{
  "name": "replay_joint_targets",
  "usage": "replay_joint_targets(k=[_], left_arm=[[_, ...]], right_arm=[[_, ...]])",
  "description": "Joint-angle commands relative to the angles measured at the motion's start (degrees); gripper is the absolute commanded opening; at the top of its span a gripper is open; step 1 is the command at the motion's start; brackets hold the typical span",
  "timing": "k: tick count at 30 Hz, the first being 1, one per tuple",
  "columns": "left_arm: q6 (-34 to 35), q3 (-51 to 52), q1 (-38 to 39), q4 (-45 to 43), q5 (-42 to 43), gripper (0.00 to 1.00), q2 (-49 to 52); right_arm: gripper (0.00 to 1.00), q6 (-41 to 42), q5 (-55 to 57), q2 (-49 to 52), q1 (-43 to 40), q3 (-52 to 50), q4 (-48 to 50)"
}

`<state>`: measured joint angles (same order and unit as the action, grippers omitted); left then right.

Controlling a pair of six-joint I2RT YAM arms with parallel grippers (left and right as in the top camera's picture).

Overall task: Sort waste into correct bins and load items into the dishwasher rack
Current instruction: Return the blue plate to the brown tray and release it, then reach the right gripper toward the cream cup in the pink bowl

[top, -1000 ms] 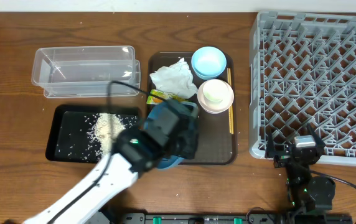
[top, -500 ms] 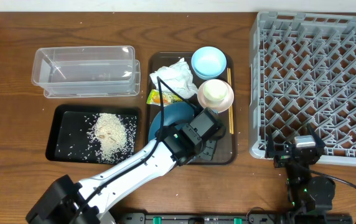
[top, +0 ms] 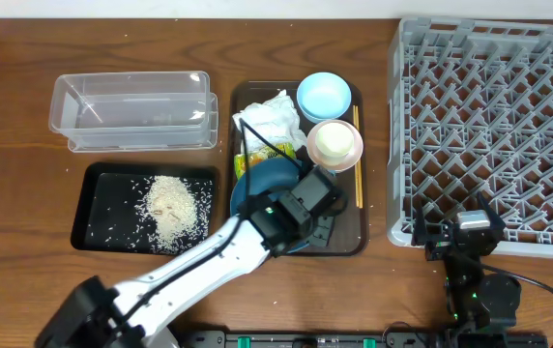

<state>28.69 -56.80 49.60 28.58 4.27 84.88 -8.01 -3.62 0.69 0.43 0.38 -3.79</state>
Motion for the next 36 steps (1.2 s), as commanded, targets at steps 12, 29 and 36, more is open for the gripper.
replay_joint_targets(k=[12,29,36], left_arm=[[0.2,-1.7,-30.5,12.3,-14.4,0.51,-25.7],[15.8,-1.7,-75.2,25.2,-13.7,0.82,-28.3],[15.8,-1.7,-75.6,25.2,-13.7,0.84,-23.7]], right_arm=[[0.99,-0.4,0.2,-0.3,-0.4,-0.1,-0.2],[0.99,-1.9,2.1,-0.3,-0.4,-0.1,1.3],[0.99,-1.9,-1.6,-0.3,-0.4,-0.1,8.0]])
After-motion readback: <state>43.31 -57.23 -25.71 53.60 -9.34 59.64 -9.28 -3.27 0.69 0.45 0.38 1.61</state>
